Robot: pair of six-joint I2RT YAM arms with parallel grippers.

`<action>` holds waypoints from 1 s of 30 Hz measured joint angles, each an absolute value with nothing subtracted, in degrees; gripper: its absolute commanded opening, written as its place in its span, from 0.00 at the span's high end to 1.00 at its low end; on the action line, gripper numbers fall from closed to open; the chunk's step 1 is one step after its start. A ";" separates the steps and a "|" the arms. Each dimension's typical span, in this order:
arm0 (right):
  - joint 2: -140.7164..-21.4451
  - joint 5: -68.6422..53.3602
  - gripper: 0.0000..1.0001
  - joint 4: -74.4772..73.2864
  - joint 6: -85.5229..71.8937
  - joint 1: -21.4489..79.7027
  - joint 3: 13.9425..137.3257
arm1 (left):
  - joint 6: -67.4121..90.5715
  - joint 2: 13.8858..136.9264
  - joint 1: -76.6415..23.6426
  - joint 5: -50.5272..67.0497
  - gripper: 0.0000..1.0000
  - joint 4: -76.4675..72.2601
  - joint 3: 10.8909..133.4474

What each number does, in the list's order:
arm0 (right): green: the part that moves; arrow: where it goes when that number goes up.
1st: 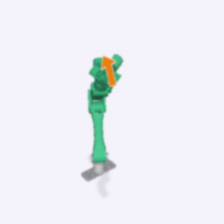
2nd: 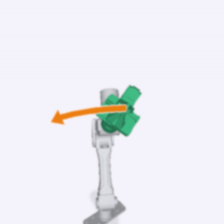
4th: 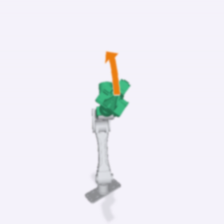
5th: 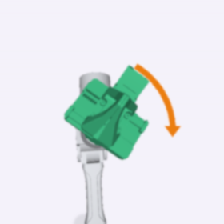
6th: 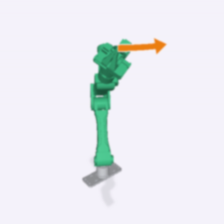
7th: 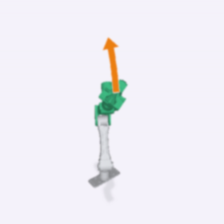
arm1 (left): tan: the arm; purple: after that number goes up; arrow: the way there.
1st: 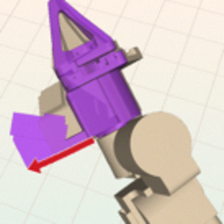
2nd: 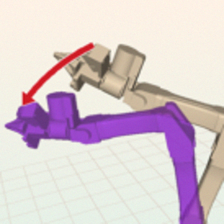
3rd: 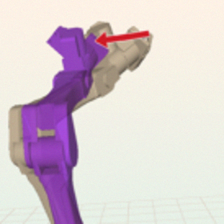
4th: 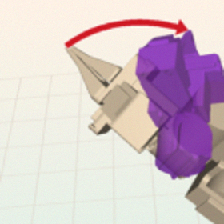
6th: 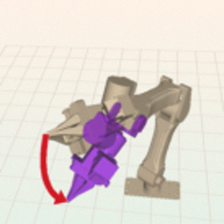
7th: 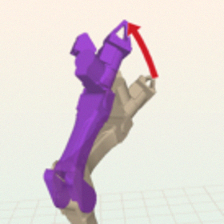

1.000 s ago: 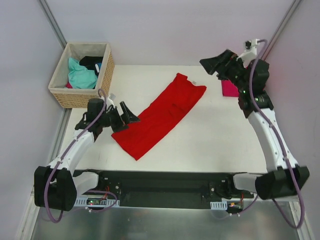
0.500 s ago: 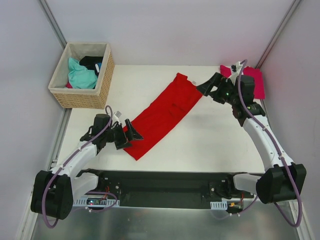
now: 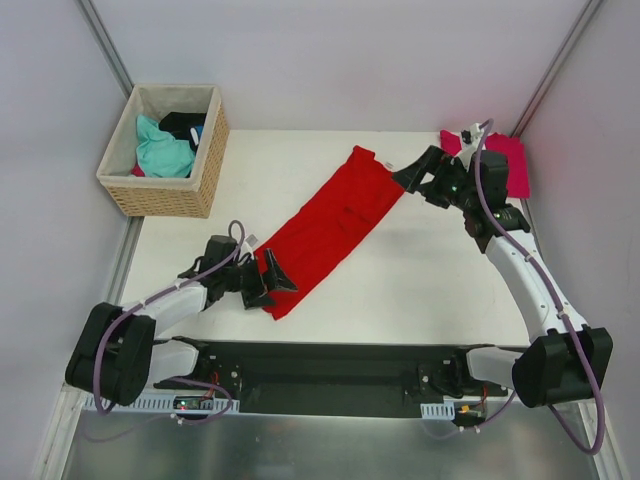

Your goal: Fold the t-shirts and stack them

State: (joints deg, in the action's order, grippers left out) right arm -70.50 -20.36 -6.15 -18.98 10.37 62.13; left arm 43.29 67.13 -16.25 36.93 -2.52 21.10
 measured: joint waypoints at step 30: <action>-70.50 -18.83 0.03 -12.51 -17.26 8.05 62.15 | 57.47 109.08 -61.06 32.47 0.01 -17.37 57.74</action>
